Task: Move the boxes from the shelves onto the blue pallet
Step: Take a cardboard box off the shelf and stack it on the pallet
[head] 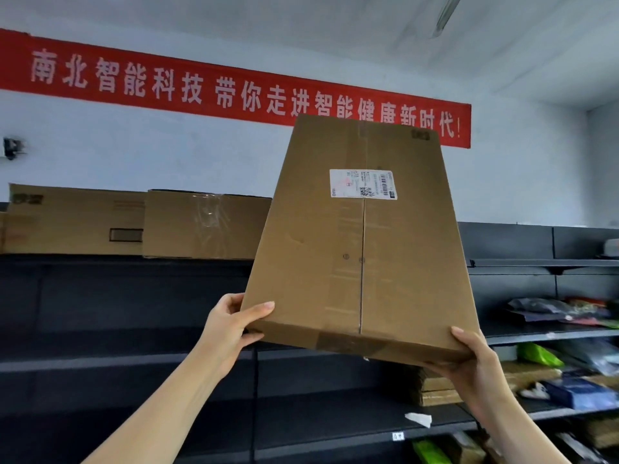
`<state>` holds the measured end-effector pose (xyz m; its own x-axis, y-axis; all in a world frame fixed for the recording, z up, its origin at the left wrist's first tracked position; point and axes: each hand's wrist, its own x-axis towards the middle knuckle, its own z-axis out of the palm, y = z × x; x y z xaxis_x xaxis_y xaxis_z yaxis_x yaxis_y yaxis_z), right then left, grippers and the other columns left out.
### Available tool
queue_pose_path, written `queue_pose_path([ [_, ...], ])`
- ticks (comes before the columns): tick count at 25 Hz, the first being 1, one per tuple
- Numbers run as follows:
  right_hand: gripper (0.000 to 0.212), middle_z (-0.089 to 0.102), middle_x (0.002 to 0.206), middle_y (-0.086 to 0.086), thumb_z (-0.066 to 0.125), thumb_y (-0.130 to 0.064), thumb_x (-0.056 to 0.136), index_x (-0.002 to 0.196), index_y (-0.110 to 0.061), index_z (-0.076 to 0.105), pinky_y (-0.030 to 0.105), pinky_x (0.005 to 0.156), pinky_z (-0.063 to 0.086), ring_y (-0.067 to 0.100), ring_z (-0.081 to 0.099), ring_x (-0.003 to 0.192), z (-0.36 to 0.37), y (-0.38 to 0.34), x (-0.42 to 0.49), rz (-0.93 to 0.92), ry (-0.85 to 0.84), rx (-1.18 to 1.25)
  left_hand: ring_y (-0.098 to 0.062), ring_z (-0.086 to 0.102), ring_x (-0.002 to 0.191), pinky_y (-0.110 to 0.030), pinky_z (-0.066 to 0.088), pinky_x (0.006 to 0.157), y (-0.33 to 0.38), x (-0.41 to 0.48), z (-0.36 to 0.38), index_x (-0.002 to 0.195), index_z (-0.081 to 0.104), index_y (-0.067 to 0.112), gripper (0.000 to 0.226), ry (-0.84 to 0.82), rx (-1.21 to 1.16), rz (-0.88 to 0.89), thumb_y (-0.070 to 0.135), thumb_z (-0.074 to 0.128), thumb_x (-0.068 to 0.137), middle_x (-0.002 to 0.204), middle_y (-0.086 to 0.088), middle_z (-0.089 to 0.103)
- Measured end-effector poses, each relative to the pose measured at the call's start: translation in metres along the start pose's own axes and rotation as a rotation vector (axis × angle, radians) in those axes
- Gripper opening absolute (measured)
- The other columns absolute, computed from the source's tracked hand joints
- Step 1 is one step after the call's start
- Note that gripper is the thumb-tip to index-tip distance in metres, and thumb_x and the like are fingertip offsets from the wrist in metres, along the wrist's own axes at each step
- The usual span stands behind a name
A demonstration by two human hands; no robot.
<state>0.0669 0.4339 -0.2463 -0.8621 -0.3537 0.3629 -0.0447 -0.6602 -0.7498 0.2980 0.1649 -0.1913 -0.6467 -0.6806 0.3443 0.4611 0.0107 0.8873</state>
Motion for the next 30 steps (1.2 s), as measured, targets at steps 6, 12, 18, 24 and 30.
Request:
queue_pose_path([
  [6, 0.044, 0.056, 0.125, 0.009, 0.049, -0.019, 0.091, 0.135, -0.023, 0.044, 0.057, 0.096, 0.045, 0.029, 0.053, 0.115, 0.06, -0.005, -0.09, 0.101, -0.155, 0.028, -0.023, 0.059, 0.106, -0.052, 0.051, 0.091, 0.061, -0.111, -0.061, 0.111, 0.055, 0.008, 0.042, 0.174, 0.056, 0.103, 0.008, 0.075, 0.074, 0.111, -0.008, 0.061],
  [12, 0.046, 0.058, 0.126, 0.003, 0.058, -0.027, 0.084, 0.13, -0.03, 0.049, 0.053, 0.093, 0.049, 0.025, 0.055, 0.115, 0.149, 0.02, -0.166, 0.201, -0.399, -0.024, -0.025, 0.058, 0.11, -0.055, 0.051, 0.091, 0.116, -0.229, -0.154, 0.104, 0.056, 0.01, 0.048, 0.389, 0.107, 0.114, 0.018, 0.078, 0.062, 0.117, -0.01, 0.06],
  [18, 0.062, 0.06, 0.123, -0.003, 0.066, -0.039, 0.065, 0.125, -0.034, 0.053, 0.054, 0.094, 0.048, 0.021, 0.055, 0.114, 0.289, 0.087, -0.275, 0.36, -0.638, 0.02, -0.027, 0.056, 0.112, -0.058, 0.05, 0.09, 0.19, -0.35, -0.294, 0.103, 0.057, 0.01, 0.056, 0.646, 0.181, 0.16, 0.021, 0.08, 0.054, 0.122, -0.012, 0.057],
  [24, 0.038, 0.062, 0.122, -0.001, 0.06, -0.034, 0.084, 0.122, -0.032, 0.057, 0.053, 0.087, 0.053, 0.024, 0.056, 0.114, 0.492, 0.193, -0.393, 0.504, -0.829, 0.056, -0.024, 0.057, 0.105, -0.057, 0.048, 0.092, 0.269, -0.447, -0.471, 0.098, 0.054, 0.01, 0.036, 0.925, 0.223, 0.269, 0.014, 0.076, 0.07, 0.109, -0.007, 0.059],
  [30, 0.025, 0.062, 0.117, -0.003, 0.056, -0.032, 0.088, 0.112, -0.037, 0.059, 0.055, 0.088, 0.052, 0.024, 0.056, 0.111, 0.679, 0.287, -0.504, 0.637, -0.989, 0.096, -0.023, 0.055, 0.109, -0.057, 0.05, 0.091, 0.336, -0.514, -0.638, 0.1, 0.054, 0.01, 0.034, 1.162, 0.293, 0.29, 0.015, 0.076, 0.074, 0.113, -0.012, 0.057],
])
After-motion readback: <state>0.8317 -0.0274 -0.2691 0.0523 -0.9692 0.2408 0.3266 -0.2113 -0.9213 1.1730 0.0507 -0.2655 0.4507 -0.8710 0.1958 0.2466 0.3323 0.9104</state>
